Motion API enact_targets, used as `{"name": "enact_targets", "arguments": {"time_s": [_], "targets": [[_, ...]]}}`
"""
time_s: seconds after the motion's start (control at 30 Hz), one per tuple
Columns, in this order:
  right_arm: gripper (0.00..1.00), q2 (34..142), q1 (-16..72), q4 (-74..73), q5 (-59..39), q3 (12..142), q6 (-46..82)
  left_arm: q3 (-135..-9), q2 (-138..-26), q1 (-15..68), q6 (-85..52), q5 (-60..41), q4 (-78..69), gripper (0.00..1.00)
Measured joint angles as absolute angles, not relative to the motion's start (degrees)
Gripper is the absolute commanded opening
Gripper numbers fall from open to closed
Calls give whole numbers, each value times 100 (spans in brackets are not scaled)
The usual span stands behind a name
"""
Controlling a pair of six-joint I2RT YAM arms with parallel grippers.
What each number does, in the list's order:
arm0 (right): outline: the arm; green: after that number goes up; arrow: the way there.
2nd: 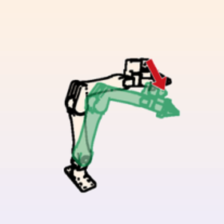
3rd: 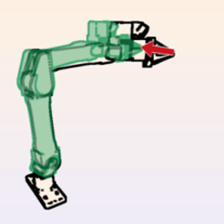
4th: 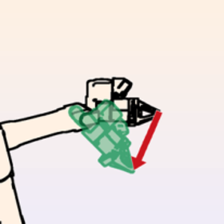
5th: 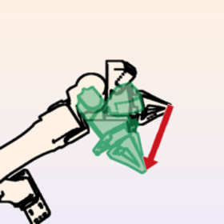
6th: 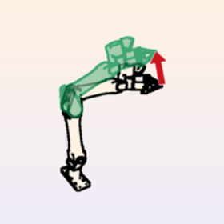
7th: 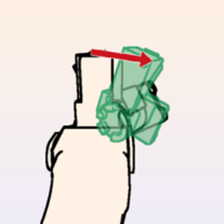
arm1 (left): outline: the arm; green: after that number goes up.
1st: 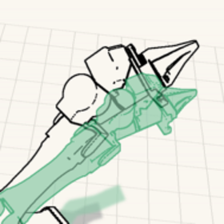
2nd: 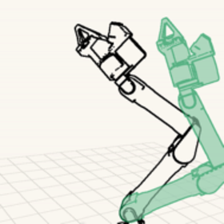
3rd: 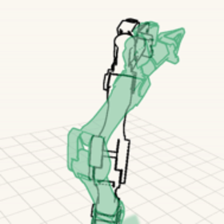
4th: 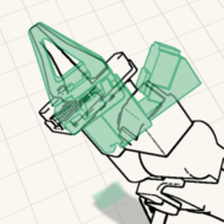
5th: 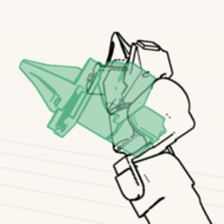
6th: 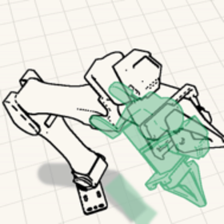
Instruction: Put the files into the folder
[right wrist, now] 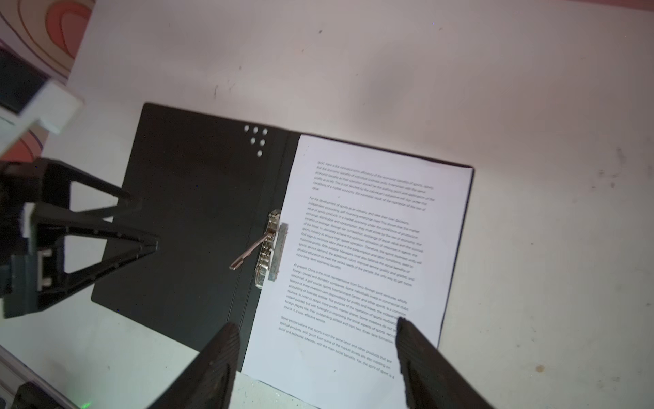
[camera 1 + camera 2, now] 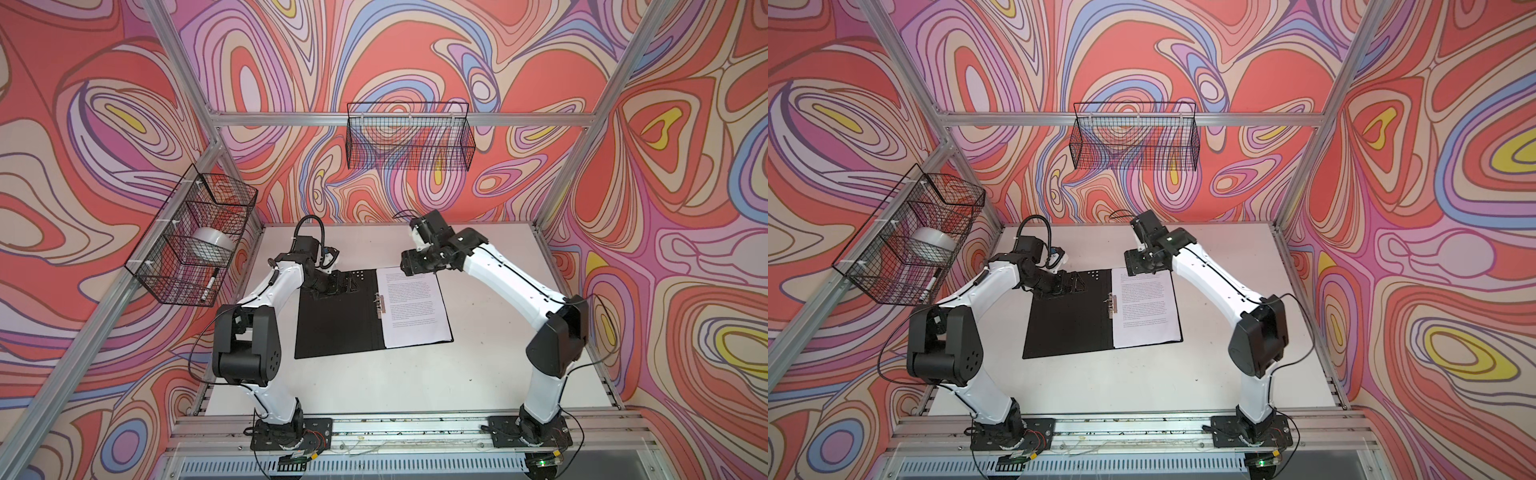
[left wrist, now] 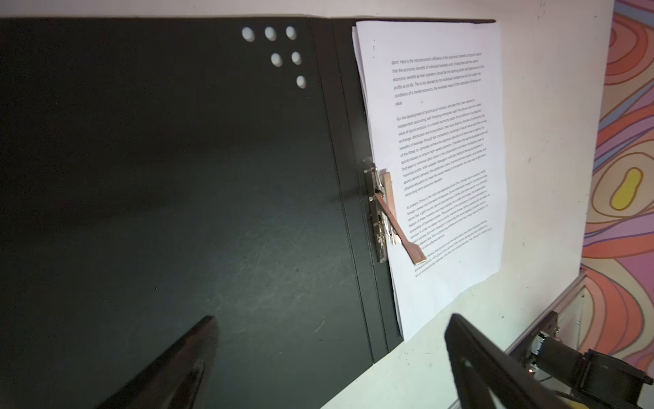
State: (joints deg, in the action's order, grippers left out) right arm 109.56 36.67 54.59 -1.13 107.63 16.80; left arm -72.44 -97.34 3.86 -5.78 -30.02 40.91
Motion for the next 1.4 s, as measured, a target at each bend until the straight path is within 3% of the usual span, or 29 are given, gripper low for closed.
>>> {"name": "enact_targets", "arguments": {"time_s": [0.27, 0.63, 0.93, 1.4], "targets": [[58, 12042, 4145, 6005, -362, 11708, 1555, -7244, -9837, 370, -301, -2882, 4307, 99], [54, 12995, 4438, 6139, -451, 12302, 1575, -7244, -10300, 370, 47, -2093, 4316, 98], [44, 13443, 4508, 6364, -631, 12833, 1546, -7271, -10473, 370, 336, -1507, 4331, 96], [33, 13806, 4508, 6650, -652, 13211, 1439, -7271, -10543, 370, 392, -1435, 4331, 95]]}}
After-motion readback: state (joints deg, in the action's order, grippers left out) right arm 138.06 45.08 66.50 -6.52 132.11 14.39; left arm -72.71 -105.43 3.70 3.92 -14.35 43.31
